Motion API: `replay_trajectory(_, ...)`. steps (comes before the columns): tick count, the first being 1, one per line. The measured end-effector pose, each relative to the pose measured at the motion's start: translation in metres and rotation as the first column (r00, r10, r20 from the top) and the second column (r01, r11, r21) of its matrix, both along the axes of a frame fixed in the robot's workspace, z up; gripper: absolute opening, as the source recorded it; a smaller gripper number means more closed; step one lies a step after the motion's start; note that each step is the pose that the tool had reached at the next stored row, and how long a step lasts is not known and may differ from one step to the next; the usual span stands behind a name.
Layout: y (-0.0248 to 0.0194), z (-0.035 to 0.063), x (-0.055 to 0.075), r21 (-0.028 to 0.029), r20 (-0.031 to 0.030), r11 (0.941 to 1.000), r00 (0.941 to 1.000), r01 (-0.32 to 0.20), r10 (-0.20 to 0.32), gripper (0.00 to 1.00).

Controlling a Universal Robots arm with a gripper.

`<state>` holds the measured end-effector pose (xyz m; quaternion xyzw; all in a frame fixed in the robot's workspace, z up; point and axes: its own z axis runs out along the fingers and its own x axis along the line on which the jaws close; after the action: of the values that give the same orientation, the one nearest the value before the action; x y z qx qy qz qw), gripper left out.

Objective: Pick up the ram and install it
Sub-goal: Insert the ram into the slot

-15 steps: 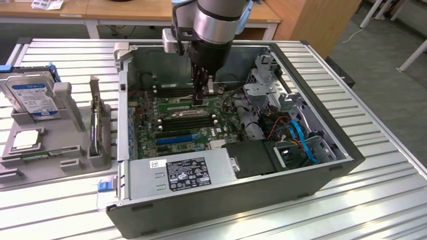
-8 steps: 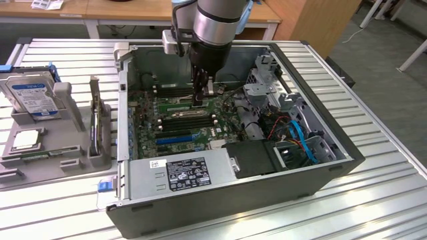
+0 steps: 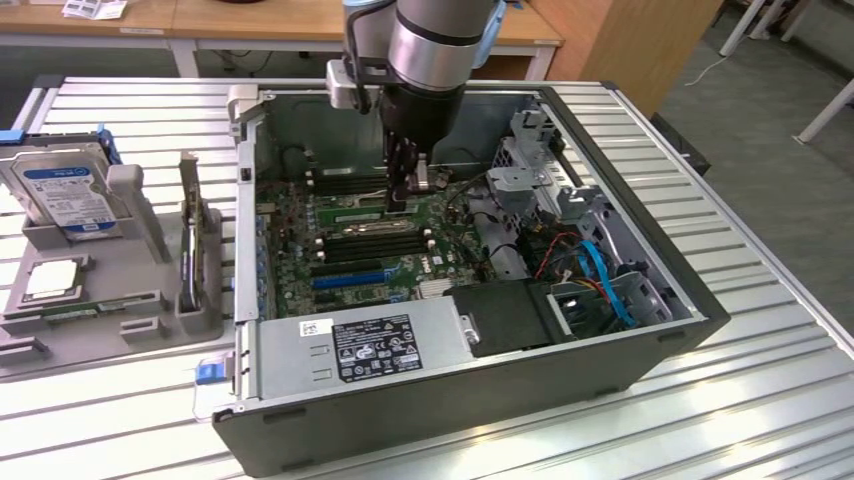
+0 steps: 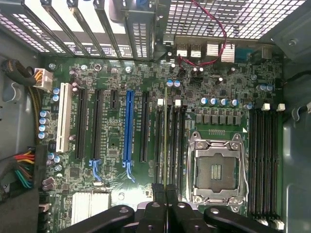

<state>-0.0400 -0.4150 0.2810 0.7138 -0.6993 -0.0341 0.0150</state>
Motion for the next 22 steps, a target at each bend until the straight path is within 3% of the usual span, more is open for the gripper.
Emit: replay_trajectory(22, 0.0, -0.0026, 0.006, 0.0, 0.0011, 1.0, 1.0, 0.0, 0.0, 0.12)
